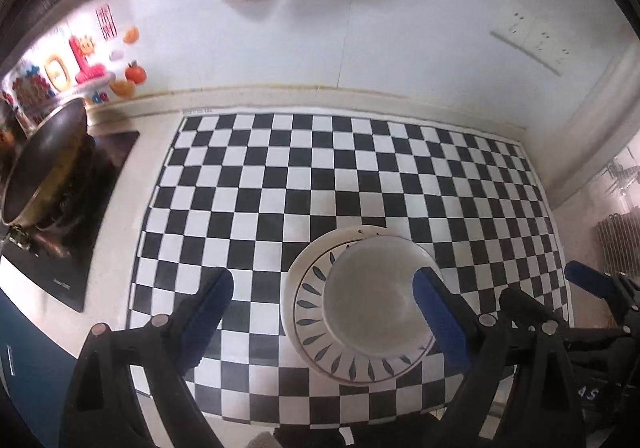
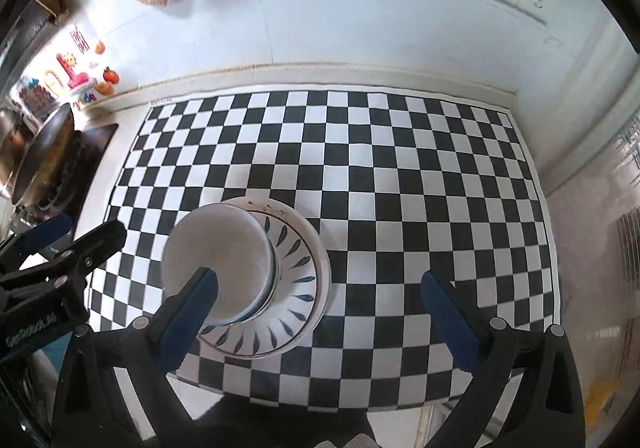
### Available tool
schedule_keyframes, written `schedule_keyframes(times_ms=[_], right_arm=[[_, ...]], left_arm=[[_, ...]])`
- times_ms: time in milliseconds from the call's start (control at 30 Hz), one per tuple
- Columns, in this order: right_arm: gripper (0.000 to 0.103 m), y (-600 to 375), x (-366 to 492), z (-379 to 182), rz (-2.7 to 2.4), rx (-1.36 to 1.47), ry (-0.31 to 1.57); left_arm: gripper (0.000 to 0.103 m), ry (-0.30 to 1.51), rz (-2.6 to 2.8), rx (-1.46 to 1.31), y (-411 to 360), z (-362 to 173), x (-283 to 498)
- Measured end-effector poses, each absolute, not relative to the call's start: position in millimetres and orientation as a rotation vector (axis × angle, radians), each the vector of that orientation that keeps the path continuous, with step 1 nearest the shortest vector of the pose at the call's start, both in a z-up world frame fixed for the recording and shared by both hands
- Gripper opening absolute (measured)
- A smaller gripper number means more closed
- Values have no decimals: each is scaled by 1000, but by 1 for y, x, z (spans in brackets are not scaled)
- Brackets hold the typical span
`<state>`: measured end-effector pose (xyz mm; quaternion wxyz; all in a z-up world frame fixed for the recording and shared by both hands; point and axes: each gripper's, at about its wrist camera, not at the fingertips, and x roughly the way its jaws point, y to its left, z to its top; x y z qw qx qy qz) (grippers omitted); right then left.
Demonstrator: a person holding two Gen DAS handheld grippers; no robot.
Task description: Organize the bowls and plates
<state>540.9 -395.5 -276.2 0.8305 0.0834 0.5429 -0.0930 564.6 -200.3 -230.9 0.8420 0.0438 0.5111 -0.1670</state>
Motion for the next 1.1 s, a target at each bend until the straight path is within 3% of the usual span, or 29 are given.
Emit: schedule_keyframes(times_ms=[1100], right_arm=[[103, -319, 287, -100, -255, 130, 763]], left_arm=[[92, 766, -242, 108, -119, -89, 341]])
